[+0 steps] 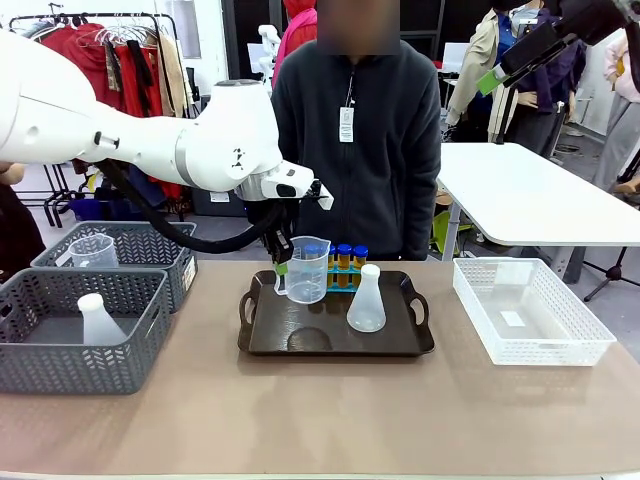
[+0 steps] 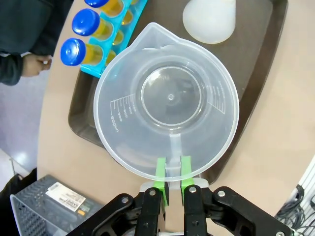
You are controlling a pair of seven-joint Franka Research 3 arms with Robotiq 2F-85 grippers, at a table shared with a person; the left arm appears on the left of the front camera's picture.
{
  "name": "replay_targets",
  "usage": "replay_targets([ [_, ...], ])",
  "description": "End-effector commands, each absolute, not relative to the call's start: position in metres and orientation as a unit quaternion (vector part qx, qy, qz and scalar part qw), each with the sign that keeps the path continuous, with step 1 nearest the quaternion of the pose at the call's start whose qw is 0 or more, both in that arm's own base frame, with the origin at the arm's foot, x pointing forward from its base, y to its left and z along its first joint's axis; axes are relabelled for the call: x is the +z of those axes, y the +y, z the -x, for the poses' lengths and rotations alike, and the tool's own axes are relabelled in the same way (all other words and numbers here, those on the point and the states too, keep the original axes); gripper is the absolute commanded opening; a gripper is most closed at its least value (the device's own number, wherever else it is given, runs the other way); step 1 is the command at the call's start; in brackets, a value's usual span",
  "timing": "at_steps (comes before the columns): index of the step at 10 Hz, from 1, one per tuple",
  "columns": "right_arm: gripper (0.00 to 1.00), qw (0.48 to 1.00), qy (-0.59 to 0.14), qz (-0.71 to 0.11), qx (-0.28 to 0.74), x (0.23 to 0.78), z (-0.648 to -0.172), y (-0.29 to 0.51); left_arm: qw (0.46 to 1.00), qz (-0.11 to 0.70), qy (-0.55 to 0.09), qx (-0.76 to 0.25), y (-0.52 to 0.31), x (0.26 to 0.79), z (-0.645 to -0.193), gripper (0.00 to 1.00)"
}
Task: Prepare the laboratory tools.
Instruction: Pick up one Large Measuring Cup and place it on the Handle tray.
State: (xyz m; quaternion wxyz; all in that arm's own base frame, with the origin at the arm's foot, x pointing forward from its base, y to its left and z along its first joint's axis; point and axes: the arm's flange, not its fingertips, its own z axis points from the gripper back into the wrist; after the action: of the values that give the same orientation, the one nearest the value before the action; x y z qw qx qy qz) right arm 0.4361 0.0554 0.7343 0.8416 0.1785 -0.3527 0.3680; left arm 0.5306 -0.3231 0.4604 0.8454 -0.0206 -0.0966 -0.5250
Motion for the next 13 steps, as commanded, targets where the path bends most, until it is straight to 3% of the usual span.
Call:
replay_targets([
  [1,1.0,0.84,-0.354,-0.179,0.37,0.735,-0.435,0.055,0.85,0.022,-0.092,-0.519,-0.322,0.463,-0.529,0.0],
  [4,1.0,0.84,-0.354,-0.179,0.37,0.735,-0.435,0.055,0.807,0.005,-0.097,-0.582,-0.317,0.439,-0.534,0.0],
  [13,1.0,0.84,-0.354,-0.179,0.37,0.735,-0.435,0.055,0.802,0.024,-0.091,-0.589,-0.317,0.4,-0.543,0.0],
])
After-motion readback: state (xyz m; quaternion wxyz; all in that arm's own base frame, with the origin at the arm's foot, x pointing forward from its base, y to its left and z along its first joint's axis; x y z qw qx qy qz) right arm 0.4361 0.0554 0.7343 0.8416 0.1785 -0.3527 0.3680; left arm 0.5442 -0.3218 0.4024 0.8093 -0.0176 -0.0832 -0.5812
